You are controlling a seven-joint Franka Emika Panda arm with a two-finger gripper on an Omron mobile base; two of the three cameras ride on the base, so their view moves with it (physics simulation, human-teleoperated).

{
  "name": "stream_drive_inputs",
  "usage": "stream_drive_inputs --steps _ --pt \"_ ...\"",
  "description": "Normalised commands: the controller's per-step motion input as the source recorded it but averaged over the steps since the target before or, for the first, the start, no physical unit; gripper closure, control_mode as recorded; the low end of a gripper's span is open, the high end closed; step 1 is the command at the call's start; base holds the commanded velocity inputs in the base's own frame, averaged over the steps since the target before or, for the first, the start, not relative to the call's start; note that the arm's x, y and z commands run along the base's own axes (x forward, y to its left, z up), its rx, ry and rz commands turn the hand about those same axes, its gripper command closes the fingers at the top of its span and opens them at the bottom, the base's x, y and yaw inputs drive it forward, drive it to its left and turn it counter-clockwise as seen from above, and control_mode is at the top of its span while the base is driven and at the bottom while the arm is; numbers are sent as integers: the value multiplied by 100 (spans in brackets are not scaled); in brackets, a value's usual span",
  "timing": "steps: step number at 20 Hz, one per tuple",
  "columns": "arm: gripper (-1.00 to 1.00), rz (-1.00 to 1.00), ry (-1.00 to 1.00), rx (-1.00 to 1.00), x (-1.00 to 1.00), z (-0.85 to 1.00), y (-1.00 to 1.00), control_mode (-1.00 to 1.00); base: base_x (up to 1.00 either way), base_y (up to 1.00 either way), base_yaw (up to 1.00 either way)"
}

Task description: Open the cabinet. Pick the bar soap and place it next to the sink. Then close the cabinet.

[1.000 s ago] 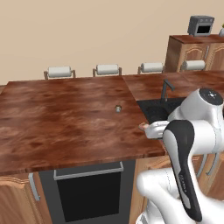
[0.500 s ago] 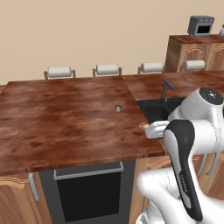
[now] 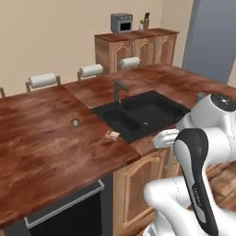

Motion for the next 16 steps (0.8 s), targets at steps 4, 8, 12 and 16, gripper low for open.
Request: stream_drive_inputs --steps 4,8,12,16 --pt "-100 0 0 0 0 0 0 100 15 29 -91" --pt "-100 0 0 0 0 0 0 100 39 1 -66" --pt "-100 0 0 0 0 0 0 100 42 0 -62" --pt "-100 0 0 0 0 0 0 100 98 -5 -55"
